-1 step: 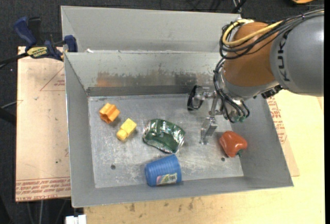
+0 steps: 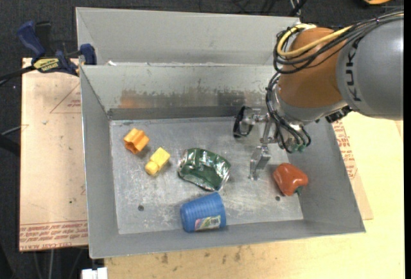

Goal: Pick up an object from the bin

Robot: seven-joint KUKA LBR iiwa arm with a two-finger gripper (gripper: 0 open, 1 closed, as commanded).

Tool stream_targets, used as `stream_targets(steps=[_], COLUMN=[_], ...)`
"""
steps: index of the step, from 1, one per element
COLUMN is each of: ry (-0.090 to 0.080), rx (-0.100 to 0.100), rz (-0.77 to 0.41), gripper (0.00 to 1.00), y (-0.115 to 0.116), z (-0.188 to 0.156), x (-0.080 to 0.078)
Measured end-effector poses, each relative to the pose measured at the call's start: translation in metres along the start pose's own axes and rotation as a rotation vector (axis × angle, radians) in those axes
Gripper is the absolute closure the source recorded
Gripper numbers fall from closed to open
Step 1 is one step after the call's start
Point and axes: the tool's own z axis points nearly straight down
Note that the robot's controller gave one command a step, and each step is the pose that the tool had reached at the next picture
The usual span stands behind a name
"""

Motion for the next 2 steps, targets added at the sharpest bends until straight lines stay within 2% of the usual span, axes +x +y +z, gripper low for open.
stream_targets(steps=[1, 2], ry=[-0.007, 0.005], rx=[0.001, -0.001], rz=[-0.018, -0.012], gripper=[0.0, 0.0], y=[0.039, 0.074], z=[0.044, 0.065], x=[0.001, 0.002])
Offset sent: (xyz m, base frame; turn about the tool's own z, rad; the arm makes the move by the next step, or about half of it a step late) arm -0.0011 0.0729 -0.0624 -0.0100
